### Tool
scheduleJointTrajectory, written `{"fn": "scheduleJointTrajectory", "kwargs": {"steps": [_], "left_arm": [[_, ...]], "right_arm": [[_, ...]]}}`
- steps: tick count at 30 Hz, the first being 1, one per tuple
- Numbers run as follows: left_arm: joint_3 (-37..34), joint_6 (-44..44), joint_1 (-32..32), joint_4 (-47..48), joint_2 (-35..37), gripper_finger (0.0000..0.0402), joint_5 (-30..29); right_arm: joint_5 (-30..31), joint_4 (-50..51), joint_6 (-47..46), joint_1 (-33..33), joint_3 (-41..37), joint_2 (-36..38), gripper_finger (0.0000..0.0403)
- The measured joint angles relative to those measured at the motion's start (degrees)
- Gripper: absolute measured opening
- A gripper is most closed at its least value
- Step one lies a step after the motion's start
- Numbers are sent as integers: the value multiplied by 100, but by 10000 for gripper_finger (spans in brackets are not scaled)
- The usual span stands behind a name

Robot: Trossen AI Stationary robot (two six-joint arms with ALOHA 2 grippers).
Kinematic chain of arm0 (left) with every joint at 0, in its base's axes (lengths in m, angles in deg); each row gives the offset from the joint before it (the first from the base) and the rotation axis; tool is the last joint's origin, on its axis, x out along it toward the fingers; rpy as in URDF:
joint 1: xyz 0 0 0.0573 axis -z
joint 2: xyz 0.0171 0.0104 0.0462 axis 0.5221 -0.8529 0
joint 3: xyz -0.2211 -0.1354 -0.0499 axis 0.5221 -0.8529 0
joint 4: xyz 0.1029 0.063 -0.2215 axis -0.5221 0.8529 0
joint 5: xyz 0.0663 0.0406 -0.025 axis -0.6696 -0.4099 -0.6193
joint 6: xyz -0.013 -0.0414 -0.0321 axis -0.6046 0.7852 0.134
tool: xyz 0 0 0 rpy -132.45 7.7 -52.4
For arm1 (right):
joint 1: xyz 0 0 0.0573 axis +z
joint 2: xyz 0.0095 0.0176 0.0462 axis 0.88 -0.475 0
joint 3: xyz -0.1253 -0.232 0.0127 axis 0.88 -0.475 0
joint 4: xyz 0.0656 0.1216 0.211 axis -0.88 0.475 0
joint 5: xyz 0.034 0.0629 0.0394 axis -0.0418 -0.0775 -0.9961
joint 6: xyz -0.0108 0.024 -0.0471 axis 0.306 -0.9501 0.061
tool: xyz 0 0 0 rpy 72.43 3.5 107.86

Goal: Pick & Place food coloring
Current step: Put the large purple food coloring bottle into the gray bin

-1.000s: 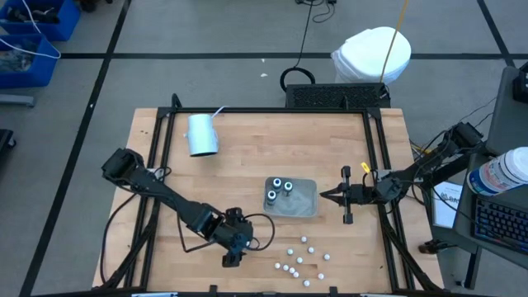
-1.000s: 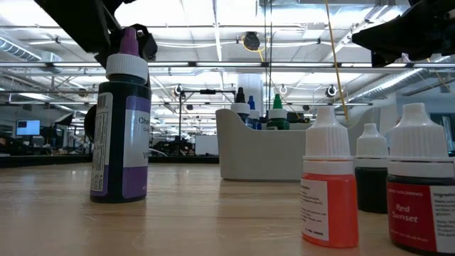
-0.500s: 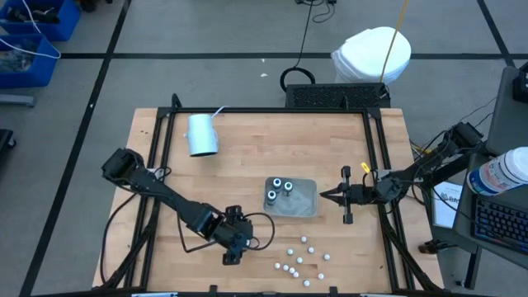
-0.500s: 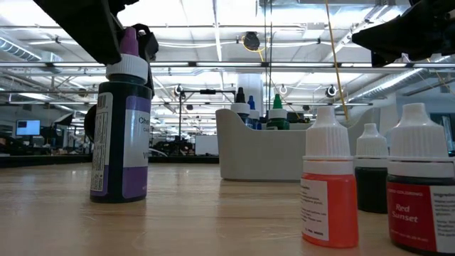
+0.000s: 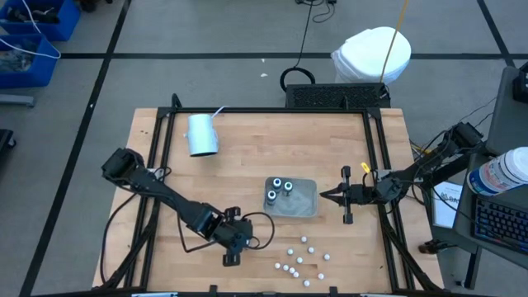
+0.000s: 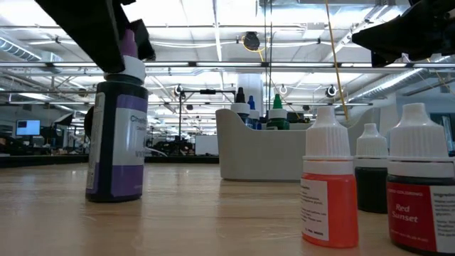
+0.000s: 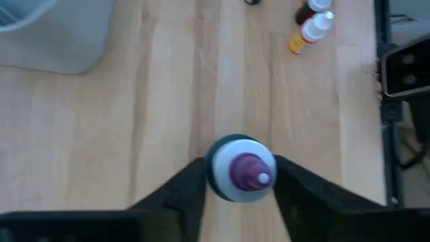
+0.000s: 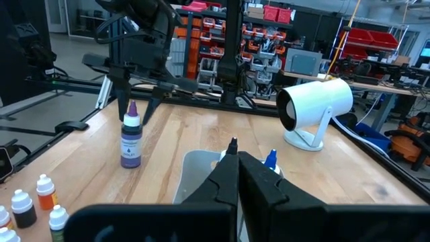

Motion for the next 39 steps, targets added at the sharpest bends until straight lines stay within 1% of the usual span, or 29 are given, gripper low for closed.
{"fn": "scheduleJointTrajectory", "kwargs": {"steps": [2, 5, 7, 9, 12, 16, 20, 22, 25, 32, 34, 37, 39], "left_arm": [[0, 2, 3, -6, 4, 120, 98], [-4, 21, 3, -7, 53, 119, 313], [40, -55, -10, 19, 90, 119, 335], [221, -283, -32, 22, 92, 119, 418], [705, -689, -39, 81, 92, 119, 424], [1390, -1216, -155, 252, 94, 119, 108], [2020, -1581, -385, 638, 94, 119, -453], [2196, -1563, -566, 664, 98, 119, -739], [2305, -1356, -907, 689, 97, 119, -841], [2337, -1394, -1531, 757, -15, 119, -856], [2338, -1406, -1659, 718, -171, 119, -851], [2337, -1559, -1790, 716, -423, 119, -690], [2337, -1636, -1854, 485, -637, 119, -579]], "right_arm": [[0, 1, -11, 0, 0, 0, 0], [0, -1, 26, 1, 0, 0, 0], [1, -1, 118, 0, 0, 1, 0], [1, -1, 178, 1, 0, 1, 0], [0, -1, 277, 2, 0, 0, 0], [7, -3, 288, 1, 0, 0, 0], [9, -69, 288, 0, 0, 2, 0], [9, -84, 286, 2, 0, 2, 0], [7, -89, 205, 0, 0, 2, 0], [4, -88, 164, 2, 2, 0, 0], [7, -89, 174, 0, 2, 2, 0], [6, -90, 231, 0, 2, 4, 0], [9, -73, 288, 0, 4, 2, 0]]}}
